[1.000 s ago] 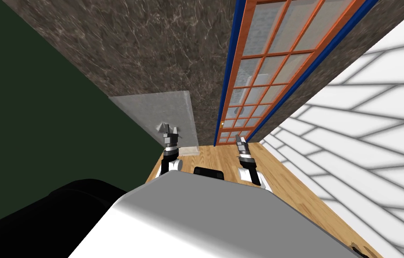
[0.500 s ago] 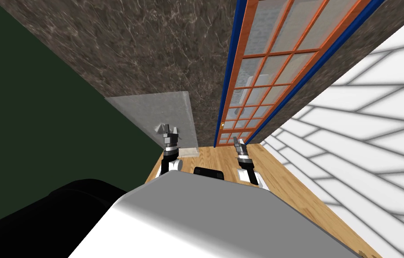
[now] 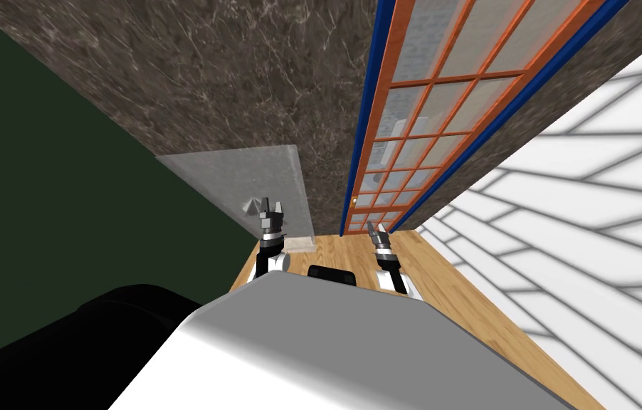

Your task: Pull the door open

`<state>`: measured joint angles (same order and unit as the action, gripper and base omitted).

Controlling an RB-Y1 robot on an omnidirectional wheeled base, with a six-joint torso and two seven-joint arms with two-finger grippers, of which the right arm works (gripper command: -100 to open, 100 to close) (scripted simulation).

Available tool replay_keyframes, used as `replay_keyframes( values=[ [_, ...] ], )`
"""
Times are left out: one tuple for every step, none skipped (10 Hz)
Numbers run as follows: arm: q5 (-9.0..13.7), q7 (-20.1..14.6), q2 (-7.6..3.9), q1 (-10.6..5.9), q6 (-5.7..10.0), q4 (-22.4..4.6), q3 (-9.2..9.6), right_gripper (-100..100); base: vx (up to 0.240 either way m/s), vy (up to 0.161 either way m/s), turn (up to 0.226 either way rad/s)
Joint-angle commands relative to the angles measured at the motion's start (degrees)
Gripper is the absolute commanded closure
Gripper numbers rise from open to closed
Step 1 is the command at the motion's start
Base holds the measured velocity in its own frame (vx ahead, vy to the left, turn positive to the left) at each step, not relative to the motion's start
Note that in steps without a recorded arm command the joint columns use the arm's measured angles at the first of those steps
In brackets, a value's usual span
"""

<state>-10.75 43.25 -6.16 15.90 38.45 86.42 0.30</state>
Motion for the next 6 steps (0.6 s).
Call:
replay_keyframes(
  values=[
    [-0.36,1.76,-0.20,-0.49,0.85,-2.30,-0.08,-100,0.112,-0.019,0.000],
    [-0.61,2.81,-0.26,-0.76,1.26,-3.60,-0.07,-100,0.096,-0.005,0.005],
    [-0.86,3.87,-0.32,-1.03,1.67,-4.91,-0.07,-100,0.095,-0.011,-0.004],
    [-1.11,4.92,-0.38,-1.29,2.07,-6.21,-0.06,-100,0.106,-0.010,0.000],
    [-1.36,5.95,-0.43,-1.56,2.47,-7.48,-0.06,-100,0.113,-0.012,0.002],
    [-1.59,6.94,-0.47,-1.81,2.85,-8.70,-0.05,-100,0.095,-0.014,-0.001]
  ],
)
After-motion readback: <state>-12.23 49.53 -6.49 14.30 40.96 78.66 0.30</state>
